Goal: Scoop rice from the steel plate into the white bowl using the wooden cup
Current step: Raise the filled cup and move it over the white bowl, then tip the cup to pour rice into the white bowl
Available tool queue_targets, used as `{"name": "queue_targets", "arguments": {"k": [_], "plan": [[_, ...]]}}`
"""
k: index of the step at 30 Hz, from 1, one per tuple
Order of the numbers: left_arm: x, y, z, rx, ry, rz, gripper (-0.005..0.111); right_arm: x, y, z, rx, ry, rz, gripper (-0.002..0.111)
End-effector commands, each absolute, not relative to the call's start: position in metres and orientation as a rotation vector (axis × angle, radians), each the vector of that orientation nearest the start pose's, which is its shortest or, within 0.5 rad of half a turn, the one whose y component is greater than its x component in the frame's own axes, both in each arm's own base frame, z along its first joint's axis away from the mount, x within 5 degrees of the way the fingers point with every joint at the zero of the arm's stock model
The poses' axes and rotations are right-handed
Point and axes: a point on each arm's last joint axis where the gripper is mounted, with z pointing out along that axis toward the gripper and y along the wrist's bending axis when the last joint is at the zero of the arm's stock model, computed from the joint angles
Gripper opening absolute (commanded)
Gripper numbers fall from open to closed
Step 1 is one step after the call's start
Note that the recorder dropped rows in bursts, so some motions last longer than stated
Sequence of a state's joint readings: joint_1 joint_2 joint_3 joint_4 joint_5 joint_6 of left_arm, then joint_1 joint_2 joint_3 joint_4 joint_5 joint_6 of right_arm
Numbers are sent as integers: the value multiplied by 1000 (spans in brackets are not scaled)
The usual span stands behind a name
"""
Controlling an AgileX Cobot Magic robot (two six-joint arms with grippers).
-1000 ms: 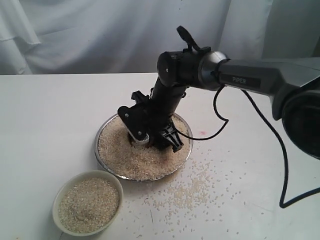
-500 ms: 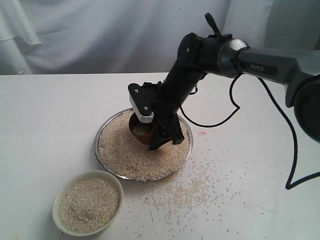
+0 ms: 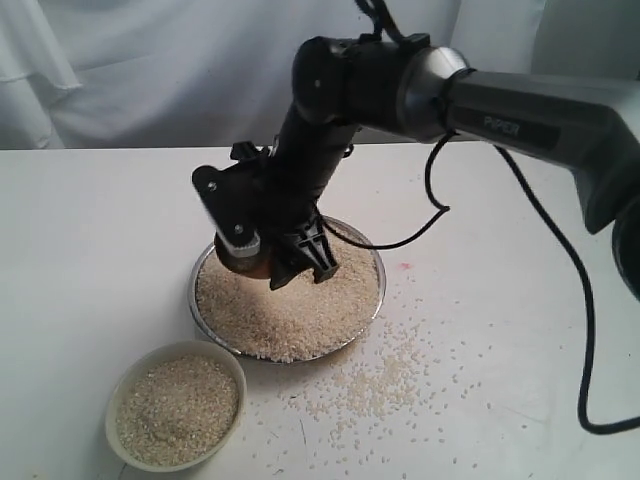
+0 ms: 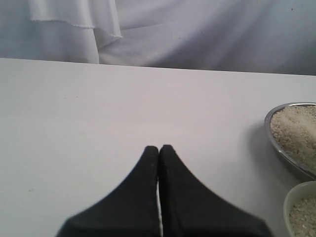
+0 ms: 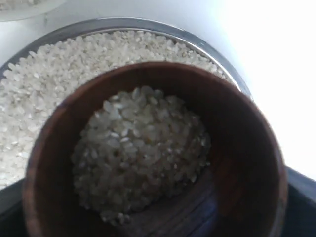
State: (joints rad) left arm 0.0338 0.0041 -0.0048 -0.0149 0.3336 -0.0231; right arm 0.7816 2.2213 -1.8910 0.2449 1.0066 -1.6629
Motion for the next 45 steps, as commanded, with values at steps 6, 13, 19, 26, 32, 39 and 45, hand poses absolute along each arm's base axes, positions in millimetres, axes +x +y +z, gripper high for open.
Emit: {"name": "queue_targets", "arguments": {"k": [6, 13, 19, 26, 32, 39, 45], "plan": [[54, 1, 184, -64, 1801, -7, 0, 278, 387, 215, -2636, 913, -73, 0], [54, 1, 184, -64, 1801, -7, 0, 257, 400, 210, -2680, 860, -390, 0], [54, 1, 184, -64, 1801, -7, 0, 234, 409, 197, -2653, 824, -653, 0], [54, 1, 184, -64, 1801, -7, 0, 204, 423, 194, -2632, 763, -747, 0], [54, 1, 184, -64, 1801, -7, 0, 188, 429, 200, -2590, 734, -881, 0], [54, 1, 184, -64, 1801, -7, 0, 171, 430, 203, -2591, 761, -947, 0], [54, 1, 184, -64, 1801, -7, 0, 165, 433, 207, -2567, 717, -1020, 0]]}}
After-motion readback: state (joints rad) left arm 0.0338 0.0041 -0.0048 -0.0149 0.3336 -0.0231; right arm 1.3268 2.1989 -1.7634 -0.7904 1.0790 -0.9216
